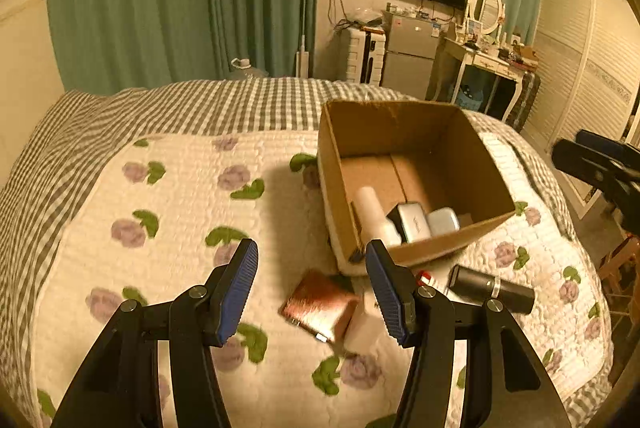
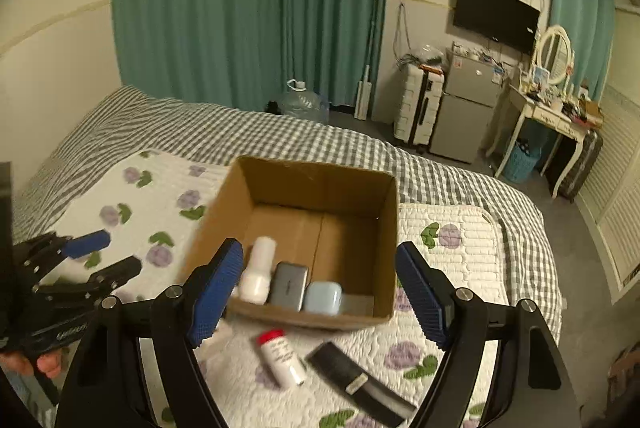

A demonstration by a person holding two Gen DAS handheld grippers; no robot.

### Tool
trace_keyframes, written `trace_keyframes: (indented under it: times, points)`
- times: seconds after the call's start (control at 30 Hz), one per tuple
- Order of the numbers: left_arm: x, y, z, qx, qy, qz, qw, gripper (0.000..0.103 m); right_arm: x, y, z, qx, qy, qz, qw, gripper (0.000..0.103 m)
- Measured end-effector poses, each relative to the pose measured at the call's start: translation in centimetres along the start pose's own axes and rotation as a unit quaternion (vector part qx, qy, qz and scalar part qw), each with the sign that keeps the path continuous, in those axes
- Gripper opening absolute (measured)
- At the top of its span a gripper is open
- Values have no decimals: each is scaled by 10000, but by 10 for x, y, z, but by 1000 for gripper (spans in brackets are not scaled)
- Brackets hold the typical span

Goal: Organize rigid objects
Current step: 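Grasp a white adapter with the left tool while the right tool grasps the red-capped bottle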

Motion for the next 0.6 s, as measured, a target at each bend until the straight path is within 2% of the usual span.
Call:
trace_keyframes:
  times: [0.2,0.47,0.6]
  points:
    - [-6,-7,27,-79,-33,-156,9998,59,-25,4,37,-15,24,-148,9999,78]
    - [-4,-44,75,-417,-70,-274,9987,59,-47,-57,98,-698,107,-417,9966,78]
    - [9,-68,96,-665,-163,-122,9976,59,-48,-78,120,-891,56,-515,9947,78]
Point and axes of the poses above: each gripper's, at about its wrist camera, not at the fingertips, and y roughly against the way its jaws point, x to its right, z to its underside, the point moved 4 cm from there along -y, roughly the way its jaws point, and after that the axes turned 12 degrees about y, right-handed, at the moved point
